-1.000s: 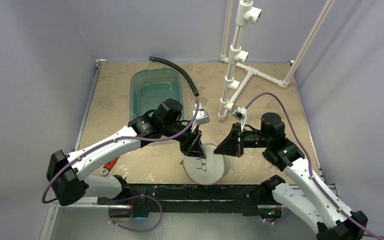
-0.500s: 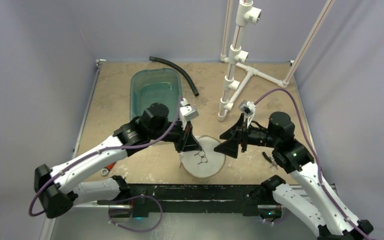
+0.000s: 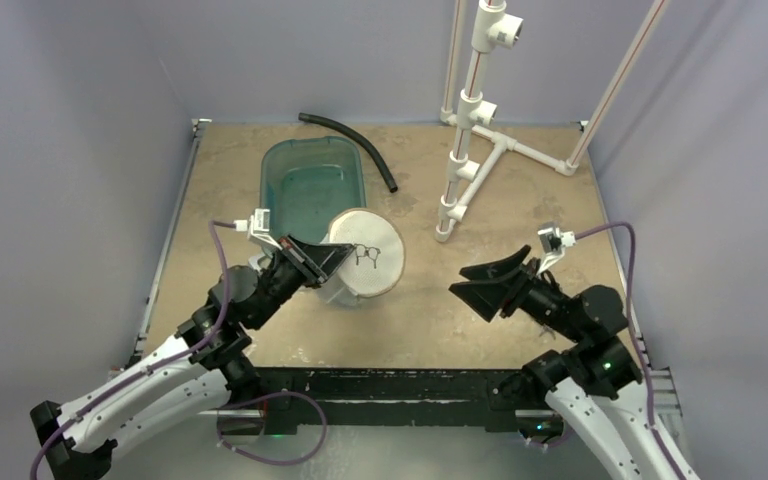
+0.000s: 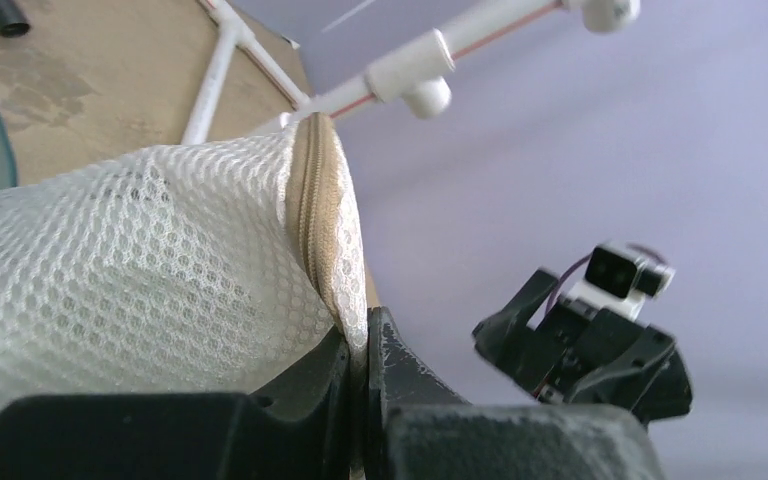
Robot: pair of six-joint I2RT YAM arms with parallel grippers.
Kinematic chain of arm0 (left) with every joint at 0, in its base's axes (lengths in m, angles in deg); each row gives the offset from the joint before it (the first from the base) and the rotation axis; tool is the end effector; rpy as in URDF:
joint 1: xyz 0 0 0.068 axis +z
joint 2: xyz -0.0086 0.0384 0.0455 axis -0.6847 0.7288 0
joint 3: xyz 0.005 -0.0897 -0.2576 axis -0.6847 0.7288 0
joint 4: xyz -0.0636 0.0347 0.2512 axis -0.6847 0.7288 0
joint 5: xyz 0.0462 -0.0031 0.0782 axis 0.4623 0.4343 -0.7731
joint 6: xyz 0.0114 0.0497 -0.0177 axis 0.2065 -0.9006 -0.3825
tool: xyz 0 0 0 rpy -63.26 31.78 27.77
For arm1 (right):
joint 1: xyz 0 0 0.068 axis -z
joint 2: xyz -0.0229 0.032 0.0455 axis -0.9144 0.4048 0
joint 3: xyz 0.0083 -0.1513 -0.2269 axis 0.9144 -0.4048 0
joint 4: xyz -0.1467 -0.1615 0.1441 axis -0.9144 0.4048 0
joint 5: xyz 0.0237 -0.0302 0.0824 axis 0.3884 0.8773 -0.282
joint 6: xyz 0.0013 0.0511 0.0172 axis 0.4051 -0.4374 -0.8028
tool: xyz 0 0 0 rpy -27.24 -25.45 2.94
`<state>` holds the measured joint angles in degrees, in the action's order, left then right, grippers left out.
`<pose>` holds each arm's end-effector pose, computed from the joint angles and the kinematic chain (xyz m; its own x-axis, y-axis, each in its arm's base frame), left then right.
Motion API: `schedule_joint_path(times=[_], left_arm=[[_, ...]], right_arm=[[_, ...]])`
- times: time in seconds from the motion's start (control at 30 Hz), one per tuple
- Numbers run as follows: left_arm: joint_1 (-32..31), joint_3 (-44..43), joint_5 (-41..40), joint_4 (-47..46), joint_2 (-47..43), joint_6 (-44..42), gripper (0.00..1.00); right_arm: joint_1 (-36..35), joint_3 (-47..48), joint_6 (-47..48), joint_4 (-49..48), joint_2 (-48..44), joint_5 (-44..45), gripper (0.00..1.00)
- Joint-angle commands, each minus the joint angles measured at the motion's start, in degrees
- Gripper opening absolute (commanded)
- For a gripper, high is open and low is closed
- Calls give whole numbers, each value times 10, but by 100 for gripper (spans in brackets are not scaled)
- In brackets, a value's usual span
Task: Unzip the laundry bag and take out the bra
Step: Adjust the laundry bag at the center of the board.
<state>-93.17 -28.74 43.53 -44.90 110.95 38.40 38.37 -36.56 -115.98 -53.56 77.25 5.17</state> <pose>0.1042 -0.1149 0.3198 -0.5545 -0.6742 -0.4878 0.3410 0.3507 -0.8722 0.0691 0.0552 0.3508 -0.3888 0.4579 -0.7994 -0.7457 0.3532 0.5650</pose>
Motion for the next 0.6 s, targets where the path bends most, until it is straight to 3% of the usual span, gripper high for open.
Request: schedule_joint_path(times=[0.0,0.17,0.57], left_arm=[[-4,23,-109,-110,0,111,0],[-31,29,-135,-161,46,126,0],[-84,39,-196,-225,114,138,0]], right_arm=[[-1,-103,-182,-158,-35,11,78],[-1,-136,-232,-217,-8,35,79],[-1,-169,-291,-258,90,85,76]])
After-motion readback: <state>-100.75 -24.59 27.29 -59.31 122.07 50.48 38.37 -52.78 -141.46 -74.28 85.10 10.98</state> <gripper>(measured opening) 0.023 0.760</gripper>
